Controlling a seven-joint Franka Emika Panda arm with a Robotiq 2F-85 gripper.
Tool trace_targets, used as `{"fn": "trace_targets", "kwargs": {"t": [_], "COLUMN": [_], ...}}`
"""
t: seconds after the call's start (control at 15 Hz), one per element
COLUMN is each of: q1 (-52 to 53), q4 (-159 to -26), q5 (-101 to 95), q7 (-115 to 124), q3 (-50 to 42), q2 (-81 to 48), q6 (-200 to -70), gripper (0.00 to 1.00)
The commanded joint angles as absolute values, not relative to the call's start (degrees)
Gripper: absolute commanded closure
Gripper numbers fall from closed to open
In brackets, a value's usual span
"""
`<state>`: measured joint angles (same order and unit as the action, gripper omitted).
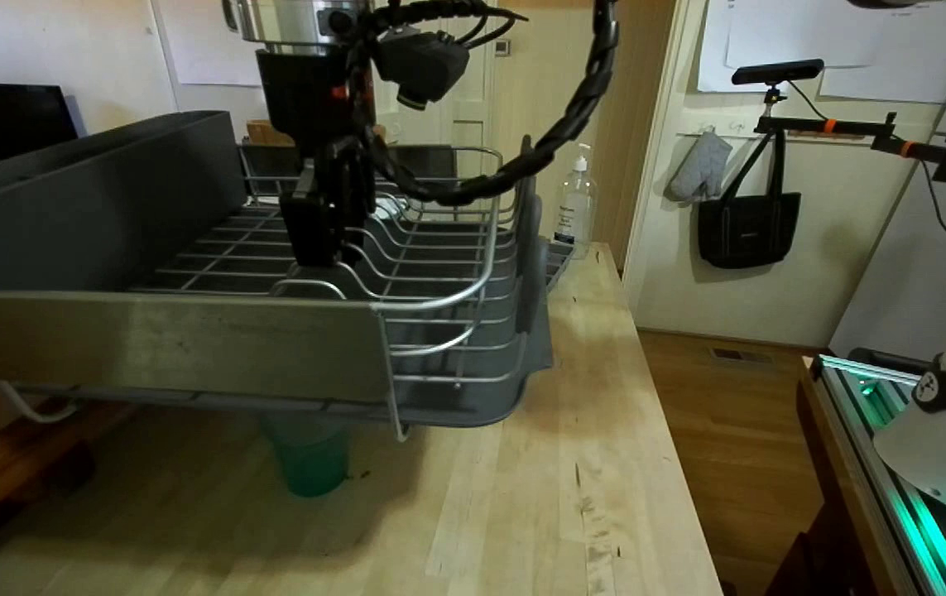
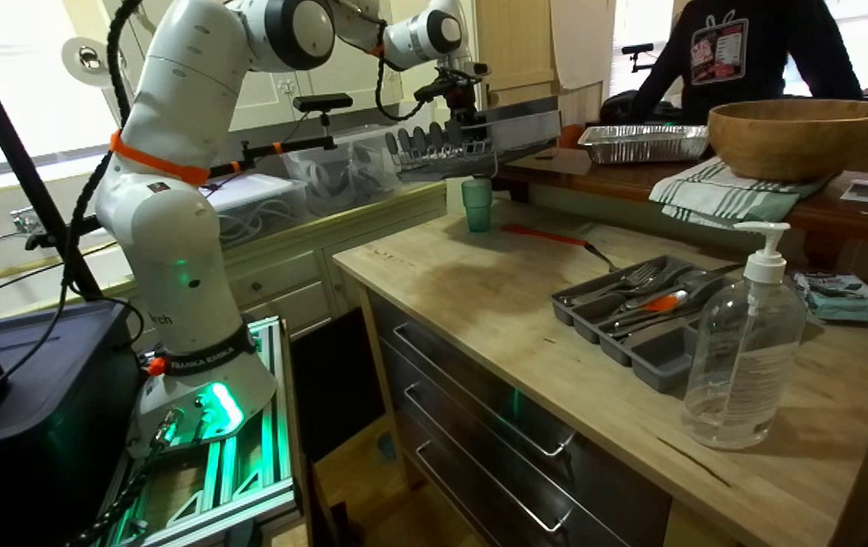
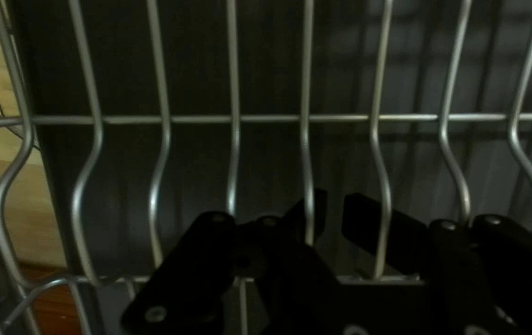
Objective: Move the rack to the top countertop, then put it back on the bottom countertop
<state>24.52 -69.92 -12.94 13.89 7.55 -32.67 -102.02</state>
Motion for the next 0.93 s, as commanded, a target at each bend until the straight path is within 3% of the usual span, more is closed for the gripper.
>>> {"fn": "trace_targets", "kwargs": {"t": [0.0, 0.27, 0.33, 0.53, 0.6, 0.87], "q1": [24.30, 23.03, 23.31, 22.55, 22.45, 21.68], "q4": [-84.16, -96.02, -87.83, -93.62, -94.36, -100.22], "q5": [-14.20, -13.96, -13.53, -13.56, -13.57, -14.19], "q7": [19.67, 25.31, 22.64, 24.30, 24.41, 23.57], "q3": [6.85, 7.15, 7.71, 7.98, 8.03, 7.70], "q2": [-20.29, -13.03, -21.63, -17.99, -17.47, -12.86], "q6": [-107.53, -116.62, -111.10, -114.22, -114.35, -111.83], "gripper": [0.95, 0.95, 0.82, 0.82, 0.95, 0.95]}}
